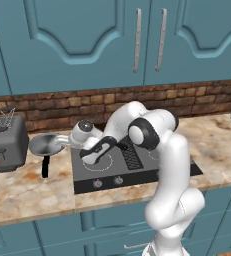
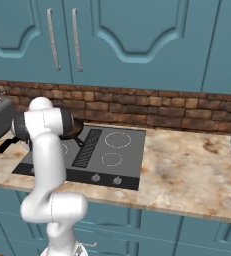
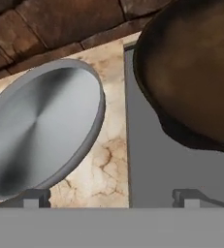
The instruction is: Place both pans onto different burners. Then place the potato and the chicken drumstick on different pans.
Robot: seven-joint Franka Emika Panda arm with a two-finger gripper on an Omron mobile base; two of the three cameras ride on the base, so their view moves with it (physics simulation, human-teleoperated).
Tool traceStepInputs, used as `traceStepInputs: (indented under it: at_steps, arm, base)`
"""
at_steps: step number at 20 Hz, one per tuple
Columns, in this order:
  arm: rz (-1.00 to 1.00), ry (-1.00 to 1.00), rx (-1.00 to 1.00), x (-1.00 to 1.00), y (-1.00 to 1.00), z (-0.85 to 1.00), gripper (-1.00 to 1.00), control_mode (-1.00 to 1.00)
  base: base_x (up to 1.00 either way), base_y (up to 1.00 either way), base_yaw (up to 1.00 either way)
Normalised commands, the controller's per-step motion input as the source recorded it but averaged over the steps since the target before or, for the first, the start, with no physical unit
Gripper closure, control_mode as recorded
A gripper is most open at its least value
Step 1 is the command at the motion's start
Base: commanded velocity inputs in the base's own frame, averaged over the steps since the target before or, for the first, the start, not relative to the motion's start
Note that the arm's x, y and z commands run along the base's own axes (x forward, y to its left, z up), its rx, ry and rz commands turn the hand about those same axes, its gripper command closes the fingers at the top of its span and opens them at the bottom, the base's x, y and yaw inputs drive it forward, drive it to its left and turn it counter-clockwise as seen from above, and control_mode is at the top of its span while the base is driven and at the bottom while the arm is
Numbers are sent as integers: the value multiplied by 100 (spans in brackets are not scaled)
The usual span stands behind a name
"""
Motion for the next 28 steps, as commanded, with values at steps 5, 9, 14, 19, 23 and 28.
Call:
traceStepInputs:
  at_steps: [5,9,14,19,23,28]
  arm:
    - [-4,13,0,0,57,-10,-100,-100]
    - [0,13,0,0,48,-14,-100,-100]
    - [0,11,1,1,45,-9,-100,-100]
    - [0,8,0,4,36,0,-100,-100]
    - [0,9,0,0,38,-15,-100,-100]
    - [0,10,0,0,35,-27,-100,-100]
  base:
    - [0,0,0]
    - [0,0,0]
    - [0,0,0]
    - [0,0,0]
    - [0,0,0]
    - [0,0,0]
